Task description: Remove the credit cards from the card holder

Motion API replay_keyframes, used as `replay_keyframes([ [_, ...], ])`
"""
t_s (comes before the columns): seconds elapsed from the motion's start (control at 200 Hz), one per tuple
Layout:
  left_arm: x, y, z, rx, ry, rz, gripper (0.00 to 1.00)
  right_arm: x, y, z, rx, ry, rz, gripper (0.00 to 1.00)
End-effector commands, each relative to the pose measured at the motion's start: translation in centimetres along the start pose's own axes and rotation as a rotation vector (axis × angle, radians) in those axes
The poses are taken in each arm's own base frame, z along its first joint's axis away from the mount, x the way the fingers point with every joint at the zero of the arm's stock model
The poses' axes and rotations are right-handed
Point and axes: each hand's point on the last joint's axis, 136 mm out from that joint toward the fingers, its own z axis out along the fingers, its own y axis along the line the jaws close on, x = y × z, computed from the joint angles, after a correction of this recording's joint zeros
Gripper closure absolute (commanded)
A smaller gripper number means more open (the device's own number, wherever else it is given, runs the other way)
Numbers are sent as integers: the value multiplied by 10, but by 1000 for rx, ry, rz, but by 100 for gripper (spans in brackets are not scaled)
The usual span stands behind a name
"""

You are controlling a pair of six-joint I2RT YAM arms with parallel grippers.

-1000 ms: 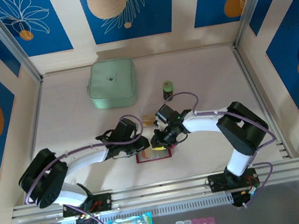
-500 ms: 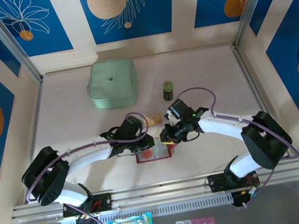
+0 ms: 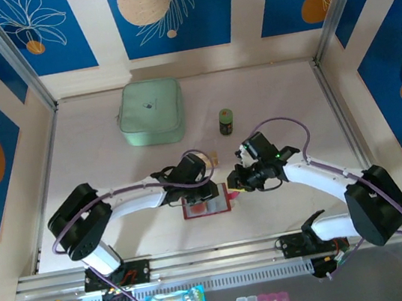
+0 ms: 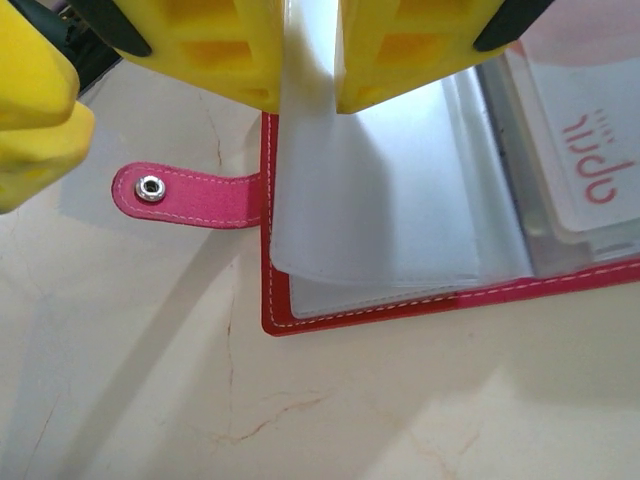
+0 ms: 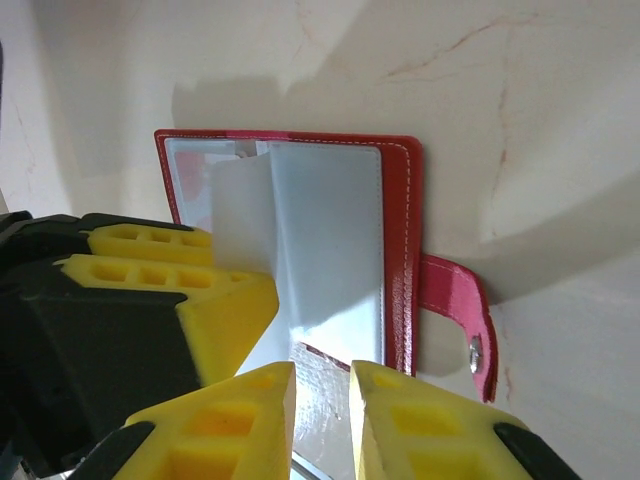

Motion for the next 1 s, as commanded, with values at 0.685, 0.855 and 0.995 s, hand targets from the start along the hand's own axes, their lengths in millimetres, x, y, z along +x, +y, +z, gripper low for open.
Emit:
replay_keyframes([
  [0.685,-2,-30,31,41,63,47,67,10,-15,-21,5,-10,38,76],
  [0.855,-3,-31,31,48,61,53,67,12,-14,-24,5,-14,46,76],
  [0.995,-4,-34,27,59,55,63,67,11,-11,-27,-3,-17,47,75],
])
